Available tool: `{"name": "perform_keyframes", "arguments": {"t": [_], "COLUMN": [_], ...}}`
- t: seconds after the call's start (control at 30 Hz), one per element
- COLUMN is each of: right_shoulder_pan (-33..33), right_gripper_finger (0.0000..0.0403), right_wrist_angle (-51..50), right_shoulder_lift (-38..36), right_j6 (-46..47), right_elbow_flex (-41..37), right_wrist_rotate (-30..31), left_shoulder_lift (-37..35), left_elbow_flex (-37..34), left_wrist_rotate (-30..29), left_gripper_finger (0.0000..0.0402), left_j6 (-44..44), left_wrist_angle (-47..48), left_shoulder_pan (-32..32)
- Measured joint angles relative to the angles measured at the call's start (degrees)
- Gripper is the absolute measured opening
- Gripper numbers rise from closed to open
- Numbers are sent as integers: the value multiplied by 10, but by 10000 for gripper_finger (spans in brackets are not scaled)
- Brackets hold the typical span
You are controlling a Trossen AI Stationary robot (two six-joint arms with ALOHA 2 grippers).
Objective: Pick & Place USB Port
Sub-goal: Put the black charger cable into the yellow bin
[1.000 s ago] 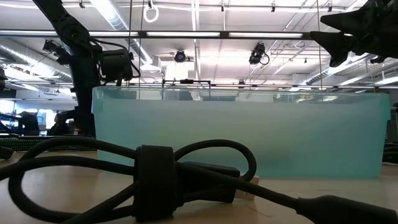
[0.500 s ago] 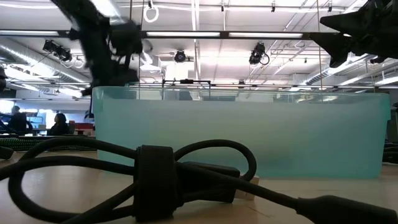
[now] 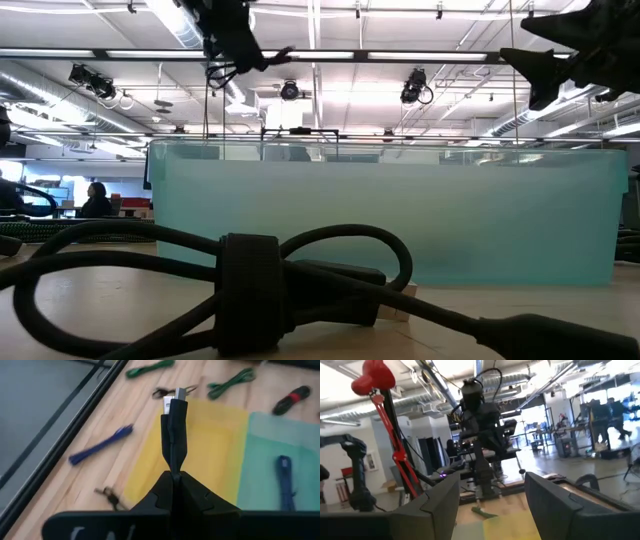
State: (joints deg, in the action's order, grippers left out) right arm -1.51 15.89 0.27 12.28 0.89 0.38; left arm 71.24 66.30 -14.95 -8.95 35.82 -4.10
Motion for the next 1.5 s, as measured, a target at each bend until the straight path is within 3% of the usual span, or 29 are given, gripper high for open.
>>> {"name": "perform_keyframes", "arguments": {"t": [0.23, 0.43, 0.8, 0.93, 1.33, 1.5], "right_shoulder_pan": [0, 0, 0, 0, 0, 0], "right_gripper_finger": [223, 223, 223, 223, 223, 223], "right_wrist_angle": [15, 17, 17, 13, 7, 6], "right_shoulder_lift": [0, 0, 0, 0, 0, 0], "right_j6": [55, 57, 53, 53, 52, 52], "right_elbow_flex": [0, 0, 0, 0, 0, 0], "right_wrist_rotate": [0, 6, 7, 6, 6, 6], "left_shoulder_lift": [17, 100, 258, 308, 346, 346], "left_elbow_flex": [-21, -20, 71, 117, 155, 155], "left_wrist_rotate": [29, 33, 110, 109, 100, 90], "left_gripper_finger": [14, 14, 14, 14, 14, 42], "left_j6": [25, 66, 97, 115, 131, 134], "left_wrist_angle": [-113, -181, -186, -131, -99, -101], "left_shoulder_pan": [32, 25, -30, -33, -35, -36]}}
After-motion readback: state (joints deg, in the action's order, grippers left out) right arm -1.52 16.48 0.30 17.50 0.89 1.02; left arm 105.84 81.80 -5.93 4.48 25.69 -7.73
